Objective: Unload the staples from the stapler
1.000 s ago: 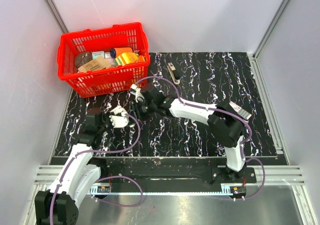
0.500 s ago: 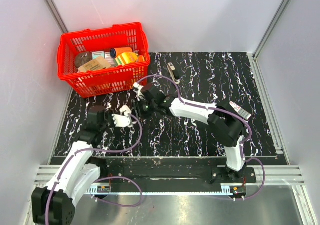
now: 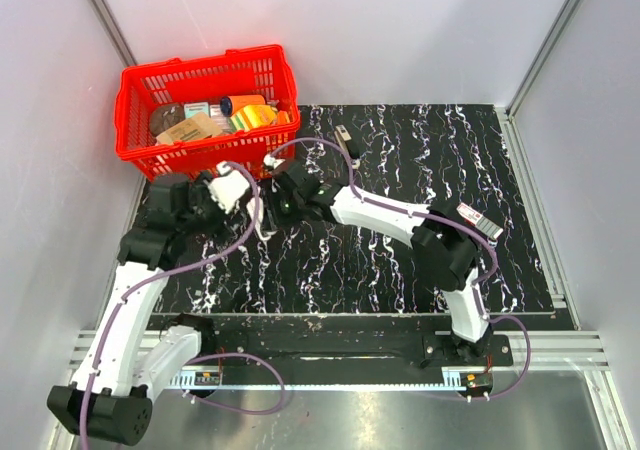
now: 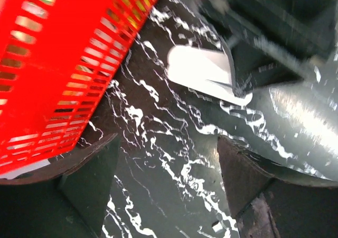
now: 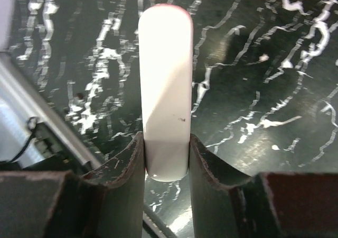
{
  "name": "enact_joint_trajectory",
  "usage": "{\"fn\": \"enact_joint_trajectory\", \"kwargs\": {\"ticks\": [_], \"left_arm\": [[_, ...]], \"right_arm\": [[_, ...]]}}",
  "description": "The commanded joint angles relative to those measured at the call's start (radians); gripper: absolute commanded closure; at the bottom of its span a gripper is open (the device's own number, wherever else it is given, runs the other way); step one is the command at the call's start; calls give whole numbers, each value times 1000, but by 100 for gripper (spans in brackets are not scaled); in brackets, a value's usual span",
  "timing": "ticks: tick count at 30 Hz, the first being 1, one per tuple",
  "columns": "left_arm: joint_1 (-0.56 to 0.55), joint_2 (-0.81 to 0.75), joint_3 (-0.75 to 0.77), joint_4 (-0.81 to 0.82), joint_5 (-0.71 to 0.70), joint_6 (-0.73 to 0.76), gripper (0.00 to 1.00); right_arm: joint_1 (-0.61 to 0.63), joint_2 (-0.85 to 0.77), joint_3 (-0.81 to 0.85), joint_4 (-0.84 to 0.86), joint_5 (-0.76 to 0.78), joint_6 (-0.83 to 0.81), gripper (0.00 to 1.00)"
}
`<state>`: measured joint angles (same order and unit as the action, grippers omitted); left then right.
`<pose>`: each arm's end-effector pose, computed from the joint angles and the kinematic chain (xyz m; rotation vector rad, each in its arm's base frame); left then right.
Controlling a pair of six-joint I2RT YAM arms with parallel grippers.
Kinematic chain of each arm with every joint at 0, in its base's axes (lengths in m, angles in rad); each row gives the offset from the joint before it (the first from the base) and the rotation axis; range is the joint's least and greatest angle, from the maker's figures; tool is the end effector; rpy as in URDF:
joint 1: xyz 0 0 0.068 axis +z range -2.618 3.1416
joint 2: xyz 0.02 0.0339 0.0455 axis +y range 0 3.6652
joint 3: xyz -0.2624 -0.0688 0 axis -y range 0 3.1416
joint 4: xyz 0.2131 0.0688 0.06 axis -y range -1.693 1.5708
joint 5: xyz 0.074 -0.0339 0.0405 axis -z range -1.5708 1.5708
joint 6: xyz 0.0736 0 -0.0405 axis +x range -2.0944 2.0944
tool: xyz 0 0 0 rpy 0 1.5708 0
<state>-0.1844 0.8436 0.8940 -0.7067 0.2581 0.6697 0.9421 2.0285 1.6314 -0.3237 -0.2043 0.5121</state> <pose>0.1640 -0.0497 0.2916 1.0378 1.9420 -0.0170 0.2616 0.3852 0.2254 -0.6400 2.3929 0.9339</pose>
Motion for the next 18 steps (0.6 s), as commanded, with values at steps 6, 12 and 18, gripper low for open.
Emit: {"fn": "enact_joint_trajectory", "kwargs": {"ticks": [6, 12, 18], "left_arm": [[184, 31, 255, -62, 191, -398, 14], [284, 31, 304, -118, 224, -440, 12], [301, 12, 281, -151, 233, -430, 11]], "right_arm": [[101, 179, 234, -293, 287, -41, 100], [152, 291, 366, -365, 331, -6, 100], [201, 371, 493, -440, 381, 42, 58]]}}
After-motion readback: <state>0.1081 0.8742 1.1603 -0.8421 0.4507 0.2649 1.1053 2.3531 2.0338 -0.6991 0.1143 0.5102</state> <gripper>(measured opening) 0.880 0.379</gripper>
